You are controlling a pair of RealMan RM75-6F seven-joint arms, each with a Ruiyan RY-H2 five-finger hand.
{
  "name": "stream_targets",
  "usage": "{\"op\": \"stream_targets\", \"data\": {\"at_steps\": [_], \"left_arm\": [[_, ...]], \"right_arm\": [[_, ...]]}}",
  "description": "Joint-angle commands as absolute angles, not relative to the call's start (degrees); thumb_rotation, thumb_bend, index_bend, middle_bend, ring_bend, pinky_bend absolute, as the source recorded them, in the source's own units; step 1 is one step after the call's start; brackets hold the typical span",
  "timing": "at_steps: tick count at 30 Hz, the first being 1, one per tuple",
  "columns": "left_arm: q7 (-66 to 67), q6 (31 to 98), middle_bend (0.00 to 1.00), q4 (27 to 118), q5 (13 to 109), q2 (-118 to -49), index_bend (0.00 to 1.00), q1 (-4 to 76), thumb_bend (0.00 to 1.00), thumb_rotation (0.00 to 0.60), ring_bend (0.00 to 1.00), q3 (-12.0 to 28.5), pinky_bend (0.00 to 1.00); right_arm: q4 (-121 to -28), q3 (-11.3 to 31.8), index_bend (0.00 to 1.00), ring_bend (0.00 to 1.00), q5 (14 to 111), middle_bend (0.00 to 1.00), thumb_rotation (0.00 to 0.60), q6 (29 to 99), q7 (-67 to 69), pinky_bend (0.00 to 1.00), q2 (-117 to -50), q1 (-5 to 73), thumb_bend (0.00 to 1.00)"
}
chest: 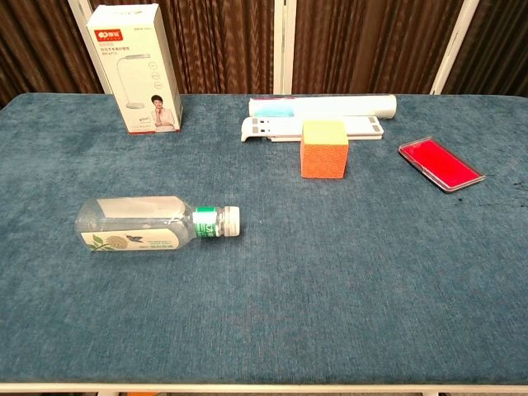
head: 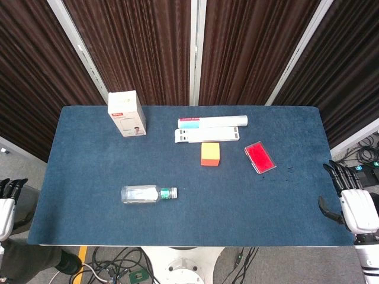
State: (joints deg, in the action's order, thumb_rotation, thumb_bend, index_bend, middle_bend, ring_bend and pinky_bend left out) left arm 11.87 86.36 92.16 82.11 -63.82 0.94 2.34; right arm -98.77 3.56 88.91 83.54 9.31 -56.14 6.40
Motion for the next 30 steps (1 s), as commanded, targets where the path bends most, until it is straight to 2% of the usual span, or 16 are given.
{"op": "stream_targets", "data": {"at_steps": [1,7,12,19,27,30], "left_arm": [[12.2,85.9,0.17,92.4,82.0,-63.8,0.16,1.2,0.20,0.600,0.10,2.2,0.05],[12.6,85.6,0.17,93.4,82.2,-63.7,0.15,1.8,0.19,0.600,0.10,2.6,0.05],[11.1,82.8,0.15,94.4,85.1,-63.7,0.10,5.3,0.14,0.600,0.08,3.4,0.05],[9.8,72.1,0.12,94.8,88.9,-65.5,0.08,15.2,0.08,0.600,0.07,5.0,0.05],[9.1,56.1,0.12,93.2,87.7,-71.2,0.08,26.8,0.07,0.600,0.07,5.8,0.07],[10.1,52.2,0.12,92.6,86.5,-73.3,0.08,29.3,0.07,0.600,0.07,5.6,0.07]], "right_arm": [[-98.5,3.5,0.00,0.00,88.9,0.00,0.600,83.4,9.6,0.00,-56.2,6.5,0.40],[-97.1,3.8,0.00,0.00,89.3,0.00,0.600,84.3,11.5,0.00,-56.6,6.4,0.38],[-96.2,4.2,0.00,0.00,89.2,0.00,0.600,84.3,12.3,0.00,-56.4,6.8,0.26],[-95.8,4.9,0.00,0.00,88.9,0.00,0.600,83.8,12.1,0.00,-55.8,7.6,0.10],[-96.0,5.1,0.00,0.00,88.2,0.00,0.600,81.8,11.9,0.00,-55.5,8.7,0.13],[-95.8,5.1,0.00,0.00,88.1,0.00,0.600,81.6,12.1,0.00,-55.4,8.8,0.13]]}}
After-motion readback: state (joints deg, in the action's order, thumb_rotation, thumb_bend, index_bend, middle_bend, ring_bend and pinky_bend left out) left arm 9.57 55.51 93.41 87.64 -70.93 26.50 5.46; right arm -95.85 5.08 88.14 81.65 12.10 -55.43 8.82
